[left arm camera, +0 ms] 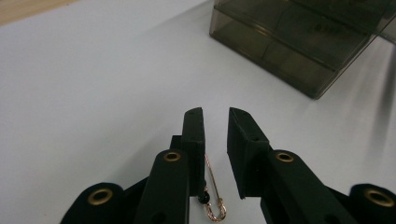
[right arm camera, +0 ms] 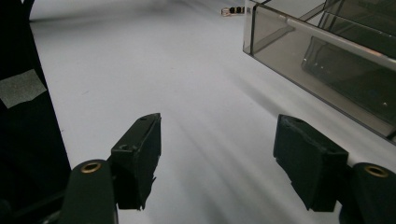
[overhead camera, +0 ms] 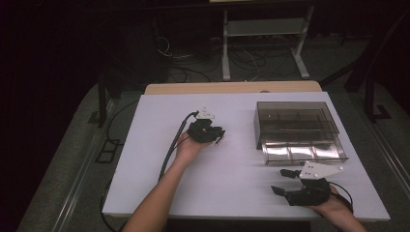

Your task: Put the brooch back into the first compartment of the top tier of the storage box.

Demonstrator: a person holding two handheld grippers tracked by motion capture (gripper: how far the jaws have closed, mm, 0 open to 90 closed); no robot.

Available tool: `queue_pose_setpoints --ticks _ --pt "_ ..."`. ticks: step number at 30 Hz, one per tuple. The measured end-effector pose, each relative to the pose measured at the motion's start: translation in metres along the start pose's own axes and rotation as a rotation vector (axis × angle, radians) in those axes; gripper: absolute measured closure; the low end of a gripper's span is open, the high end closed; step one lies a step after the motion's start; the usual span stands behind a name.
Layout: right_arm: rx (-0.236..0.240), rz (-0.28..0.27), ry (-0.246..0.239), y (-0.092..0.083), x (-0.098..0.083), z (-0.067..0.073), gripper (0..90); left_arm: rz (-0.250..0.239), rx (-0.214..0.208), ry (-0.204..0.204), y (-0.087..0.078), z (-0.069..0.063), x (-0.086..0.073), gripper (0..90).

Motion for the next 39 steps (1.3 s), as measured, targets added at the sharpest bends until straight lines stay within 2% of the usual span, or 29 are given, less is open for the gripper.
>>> queue_pose_setpoints --ticks 10,25,32,39 --pt "0.000 0.000 -0.001 -0.001 0.000 0.000 31.5 0.062 0.019 0.006 0.010 0.002 -0.011 79.0" --pt "-0.001 0.001 0.001 -0.001 0.000 0.000 31.5 0.101 0.026 0.006 0.019 0.003 -0.021 79.9" --pt "-0.001 0.001 0.001 -0.001 0.000 0.000 31.5 0.093 0.031 0.008 0.020 0.003 -0.022 81.4" --pt "-0.003 0.000 0.002 -0.001 0.000 -0.001 31.6 0.090 0.040 0.043 0.020 0.003 -0.022 83.1"
Point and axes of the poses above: each handheld gripper's, and its own axes: y roughly forward along the jaws, x roughly out of its top, z roughly to its left, the point moved 6 cm from there along y, roughly forward along the jaws, and after that the axes turned 13 degrees about x, right-handed, at the moved point
